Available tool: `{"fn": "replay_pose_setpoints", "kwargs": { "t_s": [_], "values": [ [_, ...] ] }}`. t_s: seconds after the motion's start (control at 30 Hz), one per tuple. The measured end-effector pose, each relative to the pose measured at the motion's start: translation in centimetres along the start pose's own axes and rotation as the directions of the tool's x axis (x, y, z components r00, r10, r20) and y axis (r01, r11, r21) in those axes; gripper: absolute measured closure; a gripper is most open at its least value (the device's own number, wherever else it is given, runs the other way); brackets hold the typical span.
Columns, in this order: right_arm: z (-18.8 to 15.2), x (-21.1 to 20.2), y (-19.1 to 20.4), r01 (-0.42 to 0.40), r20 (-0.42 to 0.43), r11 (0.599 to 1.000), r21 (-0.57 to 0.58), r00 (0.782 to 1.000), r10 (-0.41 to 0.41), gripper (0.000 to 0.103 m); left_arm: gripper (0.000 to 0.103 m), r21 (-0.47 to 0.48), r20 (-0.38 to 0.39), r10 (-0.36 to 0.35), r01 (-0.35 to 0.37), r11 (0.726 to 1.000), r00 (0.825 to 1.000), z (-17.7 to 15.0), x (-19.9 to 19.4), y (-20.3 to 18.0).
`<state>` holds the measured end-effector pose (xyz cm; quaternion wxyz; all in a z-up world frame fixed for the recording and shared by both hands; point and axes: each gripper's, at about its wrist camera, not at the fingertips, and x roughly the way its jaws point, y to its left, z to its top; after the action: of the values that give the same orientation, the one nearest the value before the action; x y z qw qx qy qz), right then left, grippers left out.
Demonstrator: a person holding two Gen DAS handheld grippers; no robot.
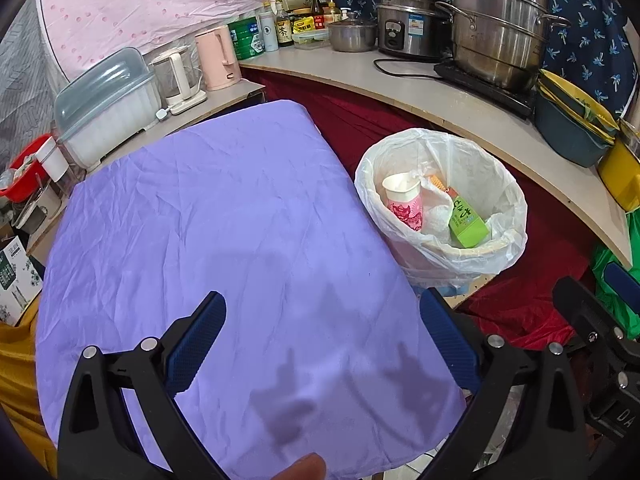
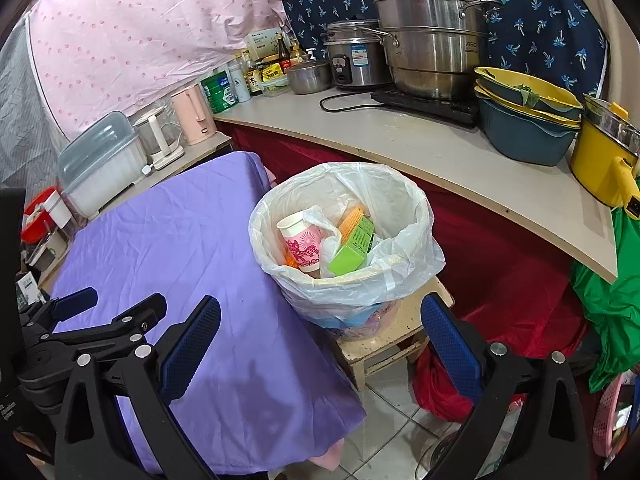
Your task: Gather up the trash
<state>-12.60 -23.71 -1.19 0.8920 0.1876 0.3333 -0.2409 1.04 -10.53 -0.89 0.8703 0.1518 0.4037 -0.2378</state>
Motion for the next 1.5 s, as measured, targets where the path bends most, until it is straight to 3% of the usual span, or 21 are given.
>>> {"fn": "replay_pose_setpoints", "kwargs": {
  "t_s": [1.5],
  "values": [
    [-1.0,-0.12,-0.73,0.022,-0.006,1.0,-0.007,1.0,-0.022,0.007,0.01,0.014,-0.015,0.013,-0.013,1.0,1.0,-0.86,-0.2,-0.25]
  ]
}}
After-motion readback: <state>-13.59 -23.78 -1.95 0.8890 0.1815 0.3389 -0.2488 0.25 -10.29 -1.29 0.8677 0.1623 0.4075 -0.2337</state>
